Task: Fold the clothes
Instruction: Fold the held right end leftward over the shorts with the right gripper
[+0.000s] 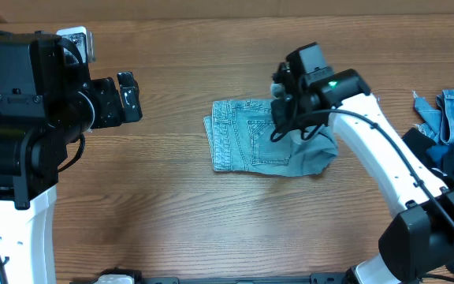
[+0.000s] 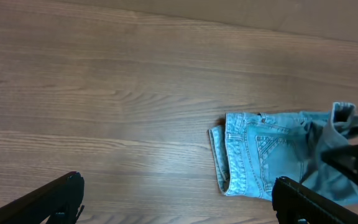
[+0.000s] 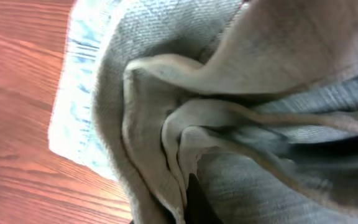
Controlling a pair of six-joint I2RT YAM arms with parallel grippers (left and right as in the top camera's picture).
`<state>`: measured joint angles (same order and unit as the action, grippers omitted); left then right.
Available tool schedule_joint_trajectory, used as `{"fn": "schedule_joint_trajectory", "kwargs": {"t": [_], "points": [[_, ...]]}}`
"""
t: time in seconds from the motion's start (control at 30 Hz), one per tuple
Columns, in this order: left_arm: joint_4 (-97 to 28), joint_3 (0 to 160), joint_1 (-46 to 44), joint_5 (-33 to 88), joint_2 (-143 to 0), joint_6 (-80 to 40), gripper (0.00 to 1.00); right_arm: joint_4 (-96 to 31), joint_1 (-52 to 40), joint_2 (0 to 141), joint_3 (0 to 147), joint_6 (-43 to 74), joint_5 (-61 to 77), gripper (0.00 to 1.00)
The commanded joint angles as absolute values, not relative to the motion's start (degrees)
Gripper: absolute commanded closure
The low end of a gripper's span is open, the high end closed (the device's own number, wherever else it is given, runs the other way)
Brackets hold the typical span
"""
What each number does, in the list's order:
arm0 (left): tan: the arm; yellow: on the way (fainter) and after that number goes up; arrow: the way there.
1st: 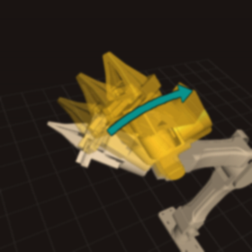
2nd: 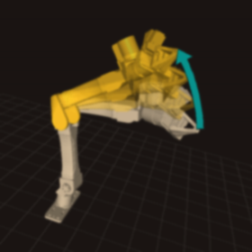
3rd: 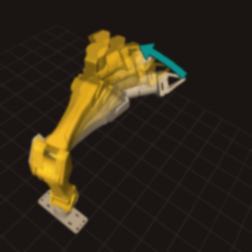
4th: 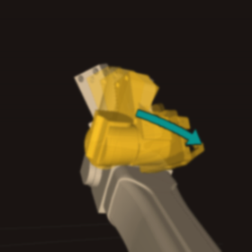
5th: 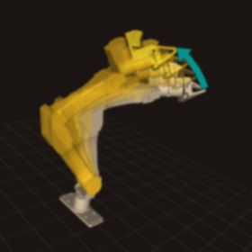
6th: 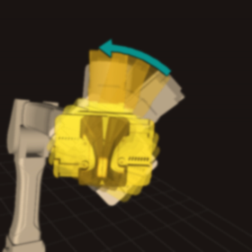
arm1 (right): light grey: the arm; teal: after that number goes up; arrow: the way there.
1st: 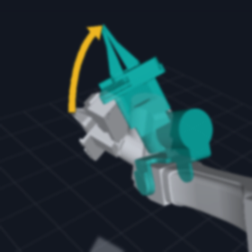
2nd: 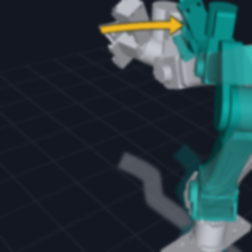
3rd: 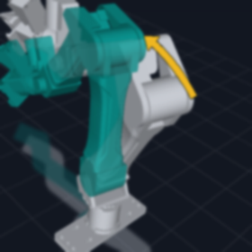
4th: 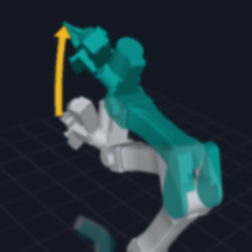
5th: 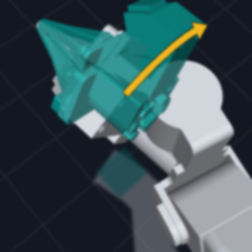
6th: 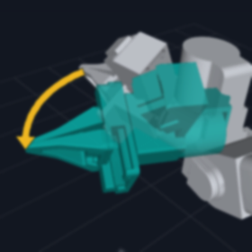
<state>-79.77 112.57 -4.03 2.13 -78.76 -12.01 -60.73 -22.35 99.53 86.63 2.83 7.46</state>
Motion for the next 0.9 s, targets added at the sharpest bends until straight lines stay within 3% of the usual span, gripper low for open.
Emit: {"fn": "schedule_joint_trajectory", "kwargs": {"t": [0.0,0.4,0.43,0.53,0.8,0.87], "points": [[-79.8,112.6,-3.7,2.4,-78.7,-12.2,0.00,-58.7,-25.6,98.6,87.5,3.0,8.0,0.96],[-79.8,112.6,-3.7,2.4,-78.7,-12.2,0.00,-53.7,-33.7,108.1,87.4,4.7,14.0,0.95],[-79.8,112.6,-3.7,2.4,-78.7,-12.2,0.00,-53.5,-34.1,108.4,87.4,4.8,14.2,0.76],[-79.8,112.7,-3.7,2.4,-78.7,-12.2,0.00,-52.4,-34.4,108.5,87.4,4.8,14.2,0.55],[-79.8,112.6,-3.7,2.3,-78.7,-12.2,0.00,-44.6,-33.6,108.4,87.5,10.1,12.7,0.53],[-79.8,112.7,-3.7,2.4,-78.7,-12.2,0.00,-48.5,-30.9,108.4,88.3,10.8,11.6,0.62]]}}
